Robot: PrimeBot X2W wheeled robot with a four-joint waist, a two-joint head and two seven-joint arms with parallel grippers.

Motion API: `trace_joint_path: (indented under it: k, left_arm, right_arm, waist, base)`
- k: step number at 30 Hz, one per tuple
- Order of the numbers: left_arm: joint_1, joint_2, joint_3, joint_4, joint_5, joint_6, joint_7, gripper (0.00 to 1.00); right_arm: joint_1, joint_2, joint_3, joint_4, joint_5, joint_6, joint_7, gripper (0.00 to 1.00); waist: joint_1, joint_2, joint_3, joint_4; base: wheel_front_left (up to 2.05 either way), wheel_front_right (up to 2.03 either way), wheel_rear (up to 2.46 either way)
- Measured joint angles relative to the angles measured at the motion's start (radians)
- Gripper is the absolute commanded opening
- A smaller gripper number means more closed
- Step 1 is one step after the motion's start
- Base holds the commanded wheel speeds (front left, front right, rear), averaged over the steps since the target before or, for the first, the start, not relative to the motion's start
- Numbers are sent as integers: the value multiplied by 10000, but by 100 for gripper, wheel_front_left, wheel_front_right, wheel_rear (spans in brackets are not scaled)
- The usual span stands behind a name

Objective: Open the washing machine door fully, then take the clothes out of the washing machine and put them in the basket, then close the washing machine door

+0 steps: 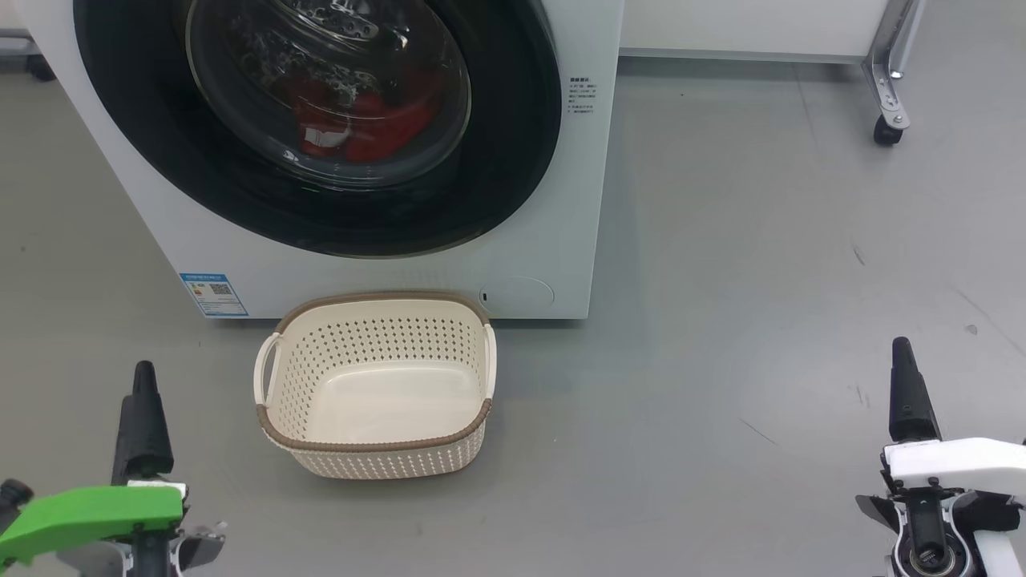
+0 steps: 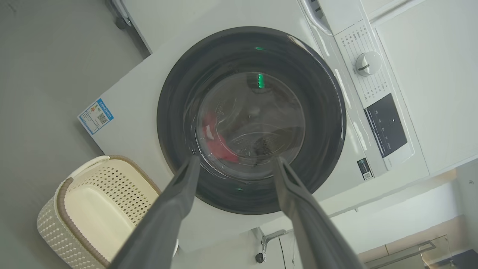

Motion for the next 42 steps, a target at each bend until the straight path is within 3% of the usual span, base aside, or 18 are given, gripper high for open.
trace_joint_path:
  k: [9, 14, 26, 33, 42]
  left_arm:
    - [-71, 138, -408, -527, 1967, 0, -334, 100]
    - [-67, 439, -748, -704, 3574, -2, -487, 100]
    - [56, 537, -1327, -771, 6775, 19, -928, 100]
    - [181, 535, -1739, -508, 8282, 278, -1187, 100]
    - [500, 537, -2021, 282, 9890, 715, -1526, 100]
  right_arm:
    - [-60, -173, 395, -359, -1925, -100, -313, 100]
    - [-60, -263, 631, -481, -3116, -337, -454, 100]
    - [-48, -416, 1335, -499, -5670, -807, -890, 100]
    - [8, -679, 1956, -56, -7566, -1149, -1131, 100]
    - [7, -616, 2293, 186, -8790, -1492, -1432, 100]
  waist:
    - [0, 0, 20, 43]
    - [0, 0, 51, 52]
    - [0, 0, 100, -13]
    - [0, 0, 128, -103]
    - [0, 0, 154, -209]
  base:
    - [0, 0, 0]
    - [0, 0, 0]
    - [0, 0, 0]
    - [0, 0, 0]
    - [0, 0, 0]
